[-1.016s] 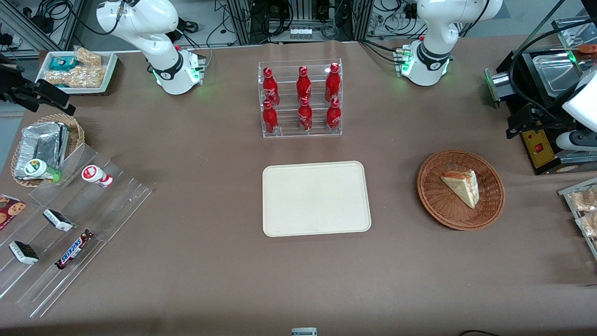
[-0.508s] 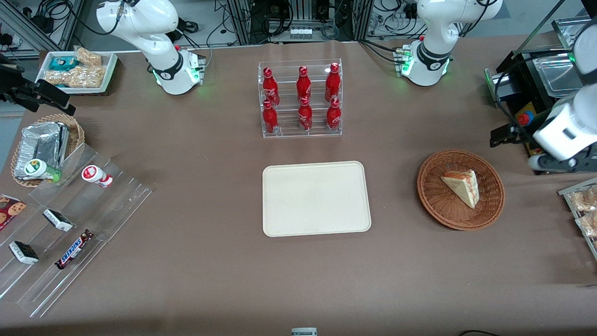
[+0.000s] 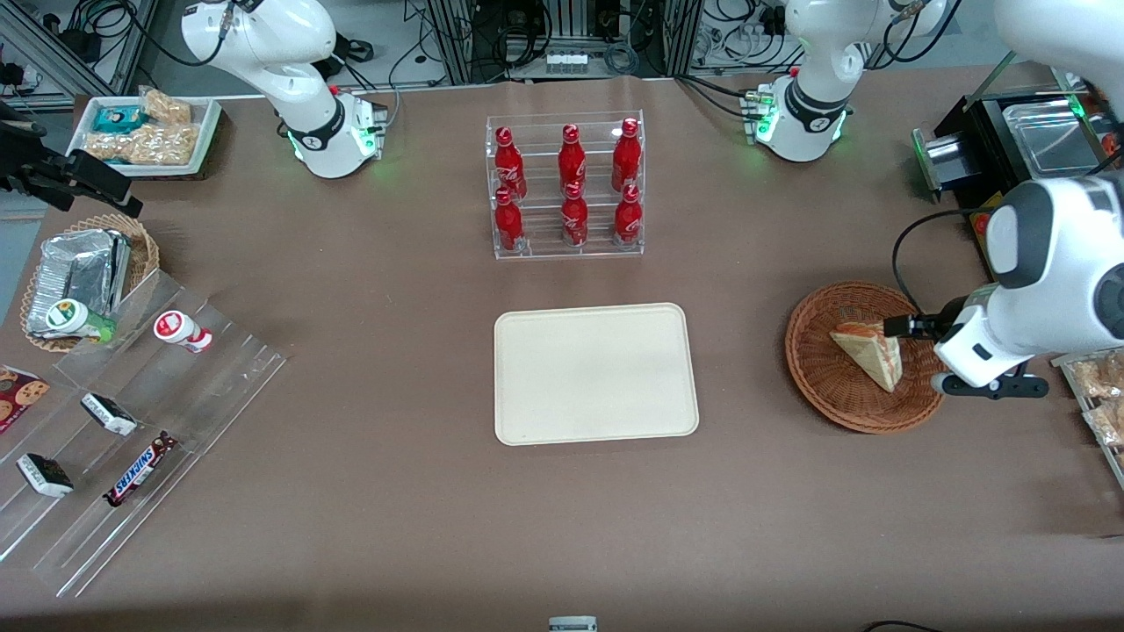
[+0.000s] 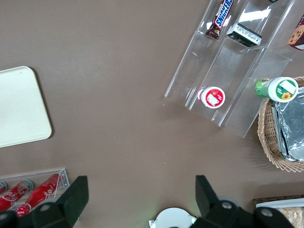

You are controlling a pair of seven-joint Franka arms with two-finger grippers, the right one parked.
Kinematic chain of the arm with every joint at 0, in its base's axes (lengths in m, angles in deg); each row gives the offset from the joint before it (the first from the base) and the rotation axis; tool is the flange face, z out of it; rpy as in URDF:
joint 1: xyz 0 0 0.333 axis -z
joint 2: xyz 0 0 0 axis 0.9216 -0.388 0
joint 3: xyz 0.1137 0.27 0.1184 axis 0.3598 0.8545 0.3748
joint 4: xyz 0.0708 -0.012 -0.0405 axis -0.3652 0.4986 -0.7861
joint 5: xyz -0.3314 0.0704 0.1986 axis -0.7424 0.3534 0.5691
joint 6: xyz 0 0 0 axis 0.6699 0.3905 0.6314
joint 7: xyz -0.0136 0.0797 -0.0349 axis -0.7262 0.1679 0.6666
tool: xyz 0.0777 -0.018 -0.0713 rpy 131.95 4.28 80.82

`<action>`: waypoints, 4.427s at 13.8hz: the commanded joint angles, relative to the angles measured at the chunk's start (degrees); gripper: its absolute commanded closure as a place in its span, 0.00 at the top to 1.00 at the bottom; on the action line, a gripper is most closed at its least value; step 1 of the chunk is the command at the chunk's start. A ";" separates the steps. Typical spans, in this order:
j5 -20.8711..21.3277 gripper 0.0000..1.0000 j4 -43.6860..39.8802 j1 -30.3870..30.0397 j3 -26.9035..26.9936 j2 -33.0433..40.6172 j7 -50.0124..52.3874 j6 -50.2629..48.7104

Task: Place sandwich from basket to tray
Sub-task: 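Lower the left gripper onto the wrapped sandwich in the basket, then close the left gripper on the sandwich and lift it, then carry the held sandwich with the left gripper over the cream tray, then lower the sandwich onto the tray and open the left gripper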

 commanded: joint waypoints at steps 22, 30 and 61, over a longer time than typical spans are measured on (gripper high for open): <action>-4.50 0.03 19.80 -1.95 -0.71 2.26 51.38 23.54; -4.76 0.04 -1.32 10.77 -1.94 -4.41 52.34 7.34; -5.47 1.00 -14.95 40.86 -3.61 -20.17 57.18 22.91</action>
